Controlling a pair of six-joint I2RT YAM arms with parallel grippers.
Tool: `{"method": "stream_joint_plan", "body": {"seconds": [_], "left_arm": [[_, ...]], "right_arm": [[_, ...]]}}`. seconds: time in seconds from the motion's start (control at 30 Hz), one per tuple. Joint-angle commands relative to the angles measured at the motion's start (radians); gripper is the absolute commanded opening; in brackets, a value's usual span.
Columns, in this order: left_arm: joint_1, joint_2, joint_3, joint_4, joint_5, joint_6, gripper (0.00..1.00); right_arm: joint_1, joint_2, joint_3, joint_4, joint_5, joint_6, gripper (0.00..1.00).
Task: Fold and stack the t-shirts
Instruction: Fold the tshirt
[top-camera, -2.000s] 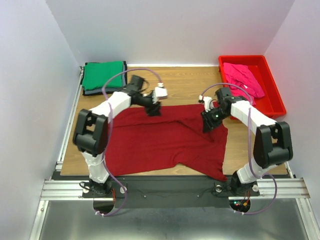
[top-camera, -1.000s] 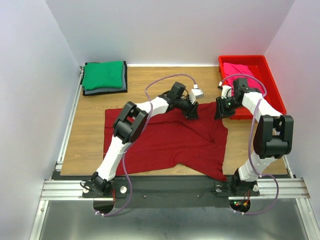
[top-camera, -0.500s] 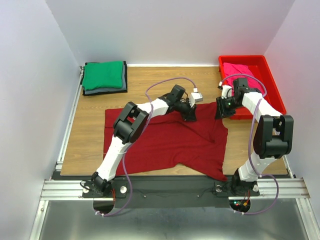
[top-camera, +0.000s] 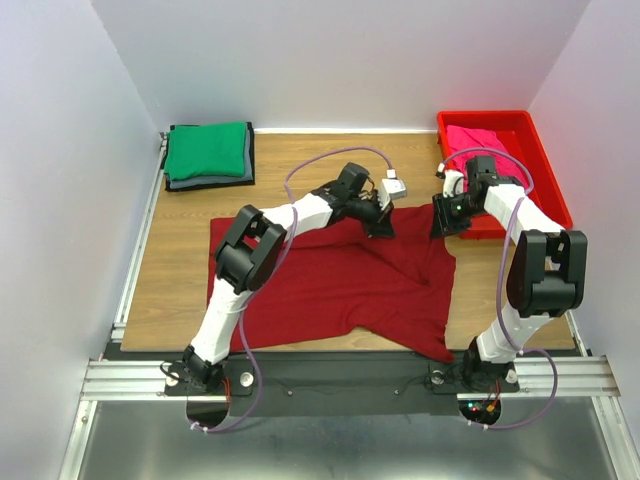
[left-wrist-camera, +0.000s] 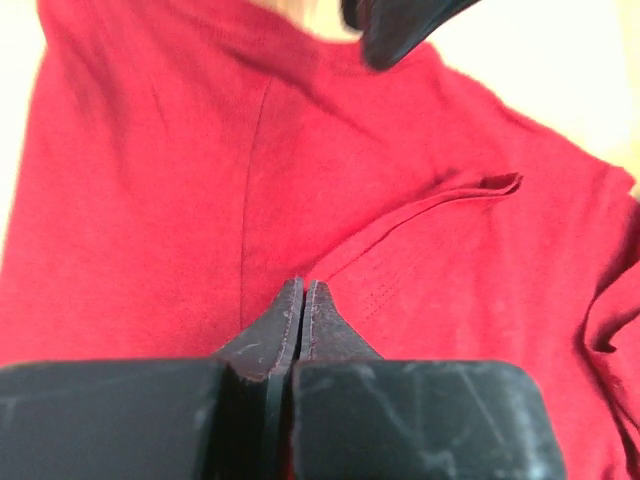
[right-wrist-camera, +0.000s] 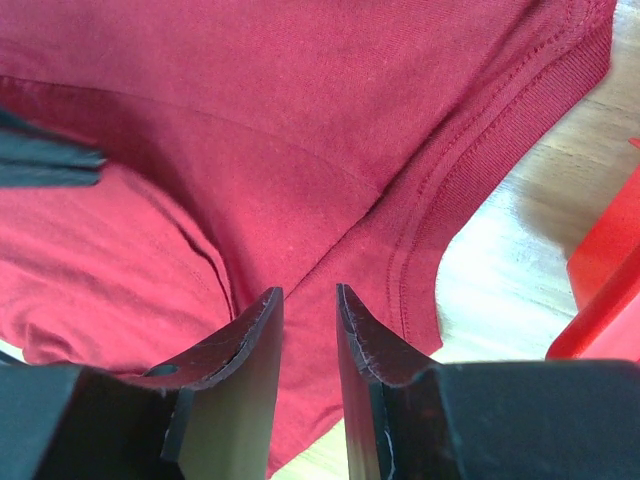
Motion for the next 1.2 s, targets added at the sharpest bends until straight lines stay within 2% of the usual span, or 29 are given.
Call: {"method": "stream_joint_plan", "body": {"seconds": [0.0, 0.13, 0.43, 0.63, 0.7, 0.87, 1.1, 1.17], "left_arm": [[-0.012, -0.093, -0.013, 0.022, 0.036, 0.021, 0.00], [-0.016, -0.117, -0.044, -0.004, 0.061, 0.049, 0.00], [-0.030, -0.196, -0.182, -0.146, 0.087, 0.236, 0.00], [-0.030, -0.249, -0.243, -0.208, 0.059, 0.335, 0.33], [-0.030, -0.272, -0.259, -0.254, 0.067, 0.369, 0.36], [-0.018, -0.390, -0.297, -0.398, 0.061, 0.496, 0.37], [0.065, -0.492, -0.369, -0.420, 0.098, 0.481, 0.37], [0.131, -0.518, -0.397, -0.357, 0.130, 0.396, 0.37]], "right_arm": [[0.005, 0.003, 0.019, 0.025, -0.012, -0.001, 0.33], [0.005, -0.002, 0.022, 0.024, -0.006, -0.004, 0.33], [0.005, 0.010, 0.033, 0.024, -0.022, -0.006, 0.33], [0.005, 0.023, 0.040, 0.022, -0.037, -0.009, 0.33], [0.006, 0.027, 0.046, 0.022, -0.043, -0.006, 0.33], [0.029, 0.053, 0.071, 0.022, -0.055, 0.002, 0.33], [0.117, 0.060, 0.023, 0.015, -0.057, -0.013, 0.33], [0.147, 0.043, -0.030, 0.002, -0.066, -0.035, 0.33]]}}
